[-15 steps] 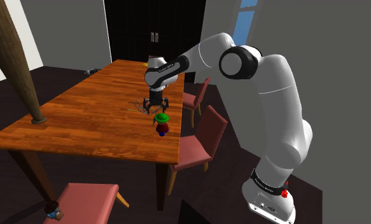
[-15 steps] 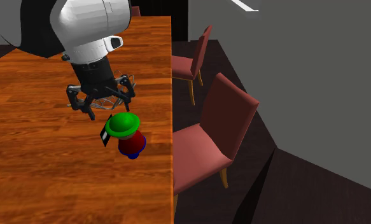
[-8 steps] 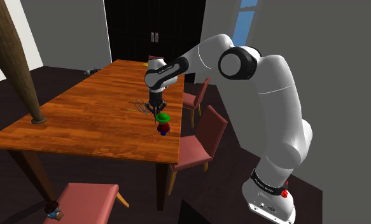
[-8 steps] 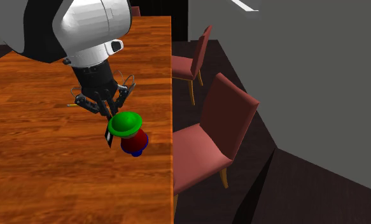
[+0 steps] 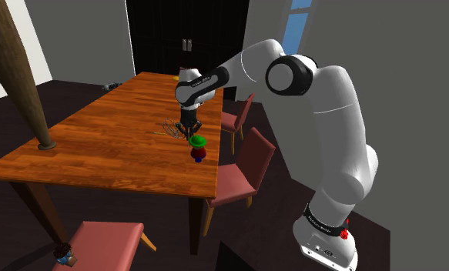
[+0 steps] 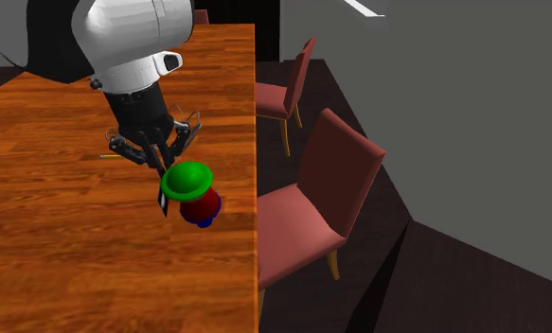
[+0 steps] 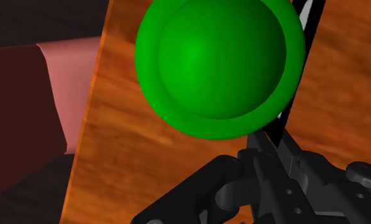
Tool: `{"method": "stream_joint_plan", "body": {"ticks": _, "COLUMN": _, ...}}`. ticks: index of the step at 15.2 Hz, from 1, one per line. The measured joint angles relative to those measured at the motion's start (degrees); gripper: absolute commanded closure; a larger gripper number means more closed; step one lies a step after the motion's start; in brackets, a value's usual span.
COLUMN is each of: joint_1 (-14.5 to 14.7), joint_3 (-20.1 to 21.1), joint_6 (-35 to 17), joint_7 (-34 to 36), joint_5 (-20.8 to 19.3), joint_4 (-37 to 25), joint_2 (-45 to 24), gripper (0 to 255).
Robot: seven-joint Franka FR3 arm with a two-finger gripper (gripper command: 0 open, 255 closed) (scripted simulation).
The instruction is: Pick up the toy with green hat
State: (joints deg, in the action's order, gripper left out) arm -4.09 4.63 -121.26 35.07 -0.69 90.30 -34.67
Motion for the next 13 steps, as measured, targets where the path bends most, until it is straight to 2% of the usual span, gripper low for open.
{"method": "stream_joint_plan", "body": {"ticks": 13, "joint_1": -0.1, "joint_3": 0.2, "joint_6": 7.5, "joint_7": 0.0, "joint_5": 0.3, "joint_4": -3.3, "joint_2": 4.2, "gripper": 255}}
